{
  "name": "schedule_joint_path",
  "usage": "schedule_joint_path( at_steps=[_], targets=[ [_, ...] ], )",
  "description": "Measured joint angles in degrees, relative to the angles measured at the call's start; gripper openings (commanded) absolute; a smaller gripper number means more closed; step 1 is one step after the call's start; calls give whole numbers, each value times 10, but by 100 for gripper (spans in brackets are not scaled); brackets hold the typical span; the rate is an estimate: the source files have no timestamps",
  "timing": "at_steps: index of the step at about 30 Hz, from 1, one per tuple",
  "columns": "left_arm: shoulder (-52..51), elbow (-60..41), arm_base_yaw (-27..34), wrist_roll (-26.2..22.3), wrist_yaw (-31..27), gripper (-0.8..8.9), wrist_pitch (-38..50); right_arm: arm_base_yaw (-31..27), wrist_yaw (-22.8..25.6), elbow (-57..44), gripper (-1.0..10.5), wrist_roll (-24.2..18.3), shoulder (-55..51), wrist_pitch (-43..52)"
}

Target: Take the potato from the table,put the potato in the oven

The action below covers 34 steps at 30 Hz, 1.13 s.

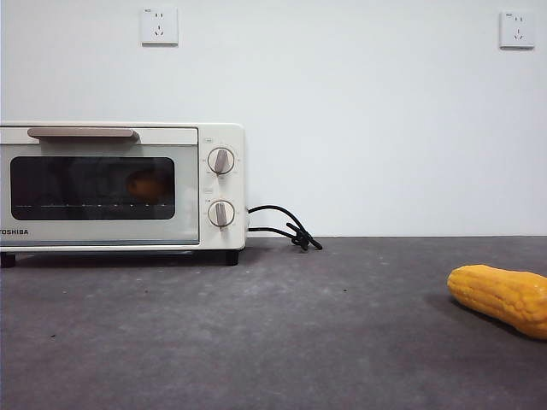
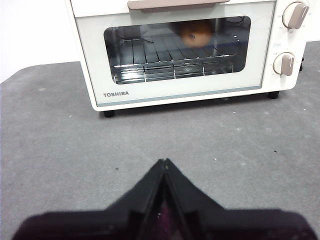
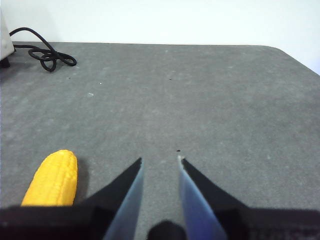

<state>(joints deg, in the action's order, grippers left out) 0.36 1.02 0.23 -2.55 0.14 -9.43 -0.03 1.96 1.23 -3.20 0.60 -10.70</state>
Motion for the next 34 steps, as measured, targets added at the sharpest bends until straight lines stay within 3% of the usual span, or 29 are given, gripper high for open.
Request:
schedule_joint_path(
  at_steps=[34],
  targets=[
    [0,0,11,0,0,-4,0,0,0,0,124,0,0,0]
  ],
)
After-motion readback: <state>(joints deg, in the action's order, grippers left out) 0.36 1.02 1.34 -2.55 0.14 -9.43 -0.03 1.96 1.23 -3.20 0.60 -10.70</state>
